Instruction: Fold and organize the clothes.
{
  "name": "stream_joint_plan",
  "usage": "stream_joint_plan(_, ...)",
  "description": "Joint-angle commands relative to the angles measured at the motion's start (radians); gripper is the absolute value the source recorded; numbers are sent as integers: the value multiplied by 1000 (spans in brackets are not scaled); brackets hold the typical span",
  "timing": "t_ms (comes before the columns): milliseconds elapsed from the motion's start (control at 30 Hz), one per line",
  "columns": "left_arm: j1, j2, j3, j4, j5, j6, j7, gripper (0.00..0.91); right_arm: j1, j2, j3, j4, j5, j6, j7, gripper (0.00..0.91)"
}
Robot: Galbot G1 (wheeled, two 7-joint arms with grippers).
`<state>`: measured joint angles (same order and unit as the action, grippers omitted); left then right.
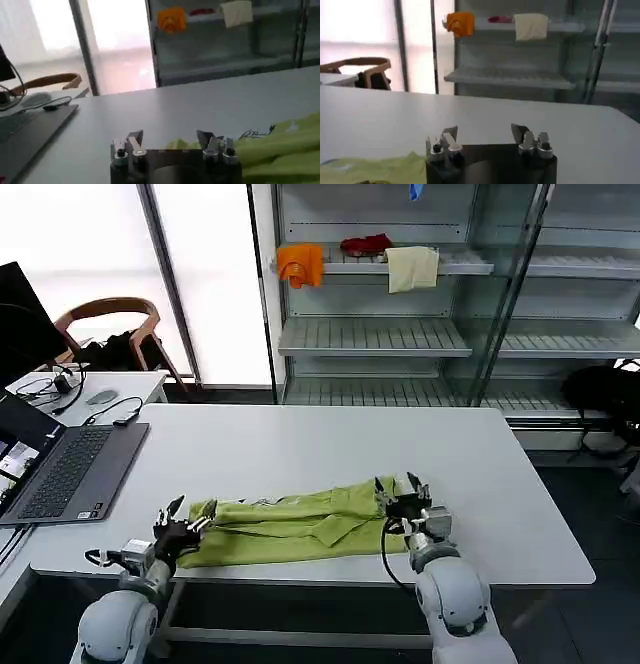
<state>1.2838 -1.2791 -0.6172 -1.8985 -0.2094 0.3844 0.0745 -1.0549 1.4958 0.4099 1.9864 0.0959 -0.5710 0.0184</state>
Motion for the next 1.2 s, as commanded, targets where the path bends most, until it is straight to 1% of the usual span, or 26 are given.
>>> stream_joint_plan(33, 52, -66, 4, 5, -70, -44, -120, 907, 64, -1, 30, 40, 85, -7, 9, 907)
stream_joint_plan(300, 70, -80, 1, -13, -78, -23, -153, 907, 51, -4, 41, 45, 83, -7, -2, 907)
stream_joint_plan(333, 69, -81, 2, -12, -82, -22, -157, 816, 49, -4, 41, 46, 83, -7, -1, 907)
stream_joint_plan(400, 60, -87, 1, -1, -91, -17, -159, 685, 45, -4, 41, 49, 82, -7, 0, 907)
stream_joint_plan(433, 59, -88, -1, 3, -96, -16, -157, 635, 44, -4, 41, 51, 81, -7, -1, 907)
stream_joint_plan(467, 58, -89, -1, 6, -101, -14, -156, 494, 42, -6, 42, 54, 81, -7, -2, 907)
stream_joint_plan(500, 59, -88, 1, 10, -106, -15, -154, 464, 41, -8, 42, 56, 80, -7, -3, 907)
stream_joint_plan(533, 62, -87, 2, 11, -112, -10, -153, 353, 40, -11, 42, 58, 80, -7, -4, 907)
stream_joint_plan(567, 63, -87, 3, 12, -120, -7, -152, 292, 39, -12, 43, 59, 80, -7, -3, 907)
stream_joint_plan(600, 64, -87, 4, 13, -125, -8, -150, 171, 37, -13, 44, 60, 79, -7, -3, 907)
stream_joint_plan(633, 62, -89, 5, 13, -132, -5, -148, 111, 34, -15, 46, 61, 78, -7, -4, 907)
stream_joint_plan(667, 61, -89, 8, 15, -133, -4, -149, 30, 33, -17, 47, 62, 78, -7, -4, 907)
stream_joint_plan(700, 60, -90, 9, 15, -135, -4, -148, 10, 32, -18, 47, 63, 78, -7, -2, 907)
stream_joint_plan(1000, 51, -101, 24, 20, -154, 17, -144, 0, 35, -30, 53, 65, 78, -7, 0, 907)
stream_joint_plan(1200, 40, -102, 26, 31, -129, -27, -141, 0, 32, -27, 48, 50, 74, -7, -6, 907)
